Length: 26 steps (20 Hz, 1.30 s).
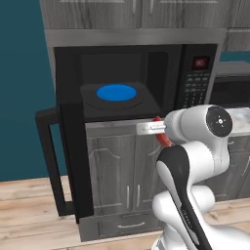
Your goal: Transport the steak from the fridge to the microwave and turn on the microwave.
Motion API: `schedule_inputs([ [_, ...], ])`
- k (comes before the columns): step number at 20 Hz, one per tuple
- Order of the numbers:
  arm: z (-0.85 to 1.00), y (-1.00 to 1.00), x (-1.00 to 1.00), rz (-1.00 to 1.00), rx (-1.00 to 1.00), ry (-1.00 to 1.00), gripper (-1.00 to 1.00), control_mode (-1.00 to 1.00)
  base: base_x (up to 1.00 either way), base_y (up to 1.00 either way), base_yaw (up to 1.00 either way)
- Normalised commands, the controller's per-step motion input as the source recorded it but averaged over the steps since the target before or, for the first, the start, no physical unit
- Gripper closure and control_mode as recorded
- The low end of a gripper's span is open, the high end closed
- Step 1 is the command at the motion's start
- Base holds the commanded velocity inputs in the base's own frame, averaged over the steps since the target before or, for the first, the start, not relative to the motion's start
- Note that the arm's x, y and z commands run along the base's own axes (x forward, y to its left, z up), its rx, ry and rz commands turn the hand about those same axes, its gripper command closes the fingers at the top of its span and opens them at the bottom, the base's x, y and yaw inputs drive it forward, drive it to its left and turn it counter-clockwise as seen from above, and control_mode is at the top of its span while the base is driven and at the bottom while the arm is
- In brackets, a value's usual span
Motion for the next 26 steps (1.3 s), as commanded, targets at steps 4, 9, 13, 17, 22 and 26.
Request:
schedule_inputs([
  [4,0.0,0.0,0.0,0.0,0.0,0.0,1.0,1.0,0.25,0.24,0.0],
  [9,0.0,0.0,0.0,0.0,0.0,0.0,1.0,1.0,0.3,0.25,0.0],
  [13,0.0,0.0,0.0,0.0,0.0,0.0,1.0,1.0,0.28,0.19,0.0],
  [17,0.0,0.0,0.0,0.0,0.0,0.0,1.0,1.0,0.16,0.04,0.01],
  [22,0.0,0.0,0.0,0.0,0.0,0.0,1.0,1.0,0.0,0.0,0.0],
  [26,0.0,0.0,0.0,0.0,0.0,0.0,1.0,1.0,0.0,0.0,0.0],
])
